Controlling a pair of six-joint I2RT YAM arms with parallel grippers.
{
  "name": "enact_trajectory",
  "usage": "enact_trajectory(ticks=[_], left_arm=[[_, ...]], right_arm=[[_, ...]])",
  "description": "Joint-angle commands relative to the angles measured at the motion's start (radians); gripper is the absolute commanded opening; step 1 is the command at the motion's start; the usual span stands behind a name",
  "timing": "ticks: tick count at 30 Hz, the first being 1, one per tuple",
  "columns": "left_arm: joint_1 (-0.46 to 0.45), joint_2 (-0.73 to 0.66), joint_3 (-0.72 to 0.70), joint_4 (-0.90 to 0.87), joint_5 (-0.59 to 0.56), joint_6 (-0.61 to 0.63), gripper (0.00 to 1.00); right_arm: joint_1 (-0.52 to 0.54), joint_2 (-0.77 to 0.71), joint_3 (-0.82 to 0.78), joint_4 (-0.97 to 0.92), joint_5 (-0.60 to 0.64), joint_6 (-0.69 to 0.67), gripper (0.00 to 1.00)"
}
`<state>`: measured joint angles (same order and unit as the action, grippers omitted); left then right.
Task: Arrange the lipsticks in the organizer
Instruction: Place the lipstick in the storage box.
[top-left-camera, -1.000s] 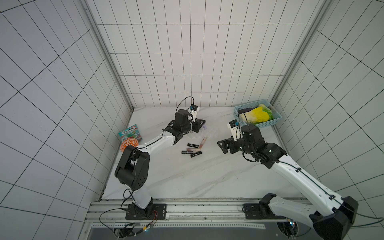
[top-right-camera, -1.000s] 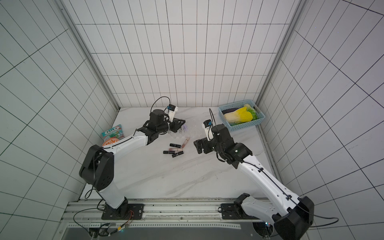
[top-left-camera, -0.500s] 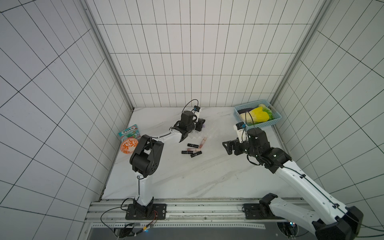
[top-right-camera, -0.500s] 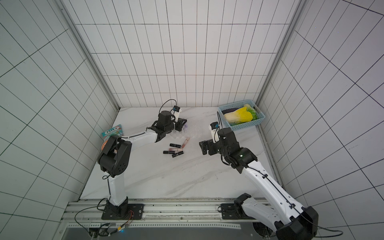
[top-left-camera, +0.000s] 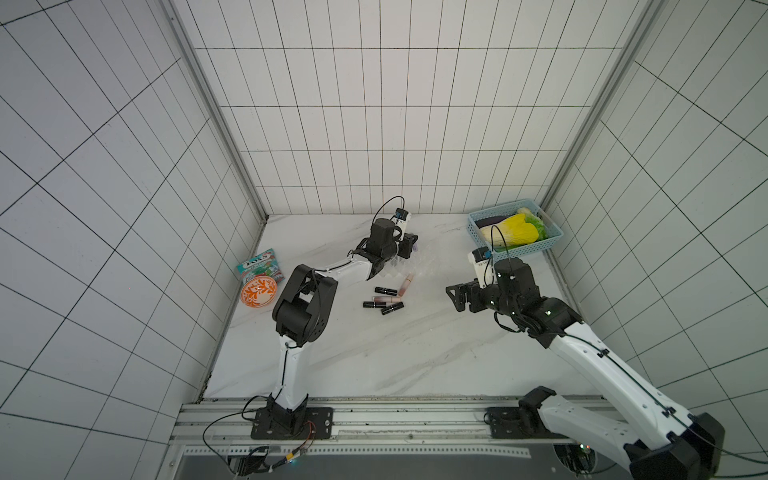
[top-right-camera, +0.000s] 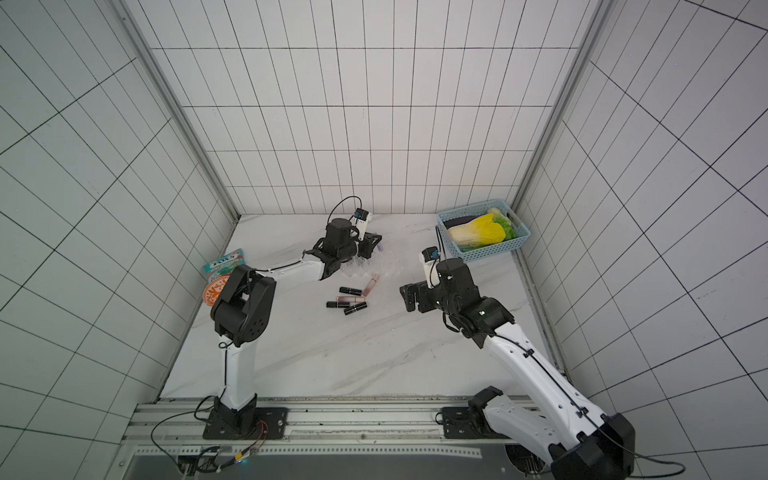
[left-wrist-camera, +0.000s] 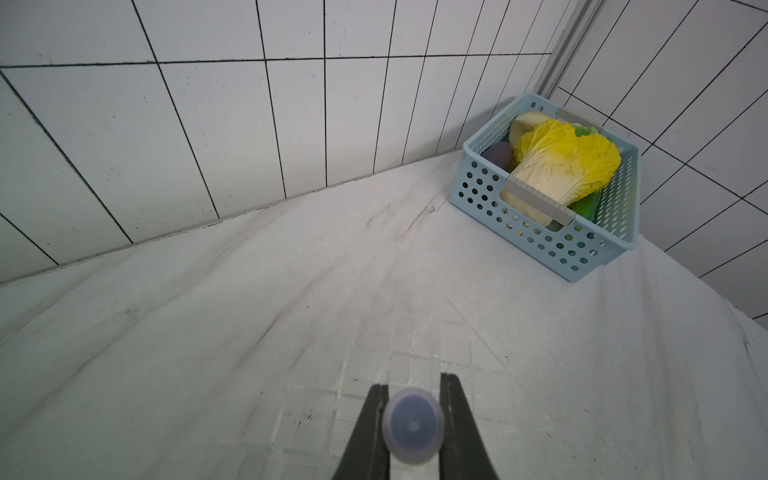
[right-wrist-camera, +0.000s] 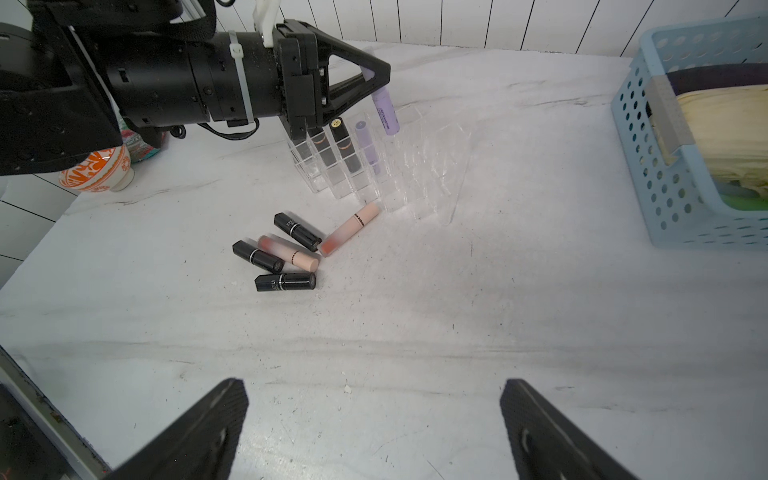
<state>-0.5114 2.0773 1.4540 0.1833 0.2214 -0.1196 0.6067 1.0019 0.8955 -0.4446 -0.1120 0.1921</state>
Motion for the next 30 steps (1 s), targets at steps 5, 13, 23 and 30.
enact_trajectory(ticks=[5,13,23,30], left_arm=[[-0.005,0.054,0.041,-0.005,0.006,0.006,0.14],[-0.008,0.082,0.068,-0.038,-0.011,0.010,0.14],[-0.049,0.073,0.088,-0.079,-0.047,0.054,0.43],[-0.064,-0.086,0.022,-0.107,-0.085,0.007,0.60]], right_arm=[[-0.017,-0.014,-0.030,0.020,-0.023,0.006,0.99],[-0.025,-0.012,-0.035,0.023,-0.033,0.006,0.99],[-0.040,-0.009,-0.038,0.022,-0.063,-0.003,0.99],[-0.042,0.068,0.008,0.013,-0.109,-0.030,0.99]])
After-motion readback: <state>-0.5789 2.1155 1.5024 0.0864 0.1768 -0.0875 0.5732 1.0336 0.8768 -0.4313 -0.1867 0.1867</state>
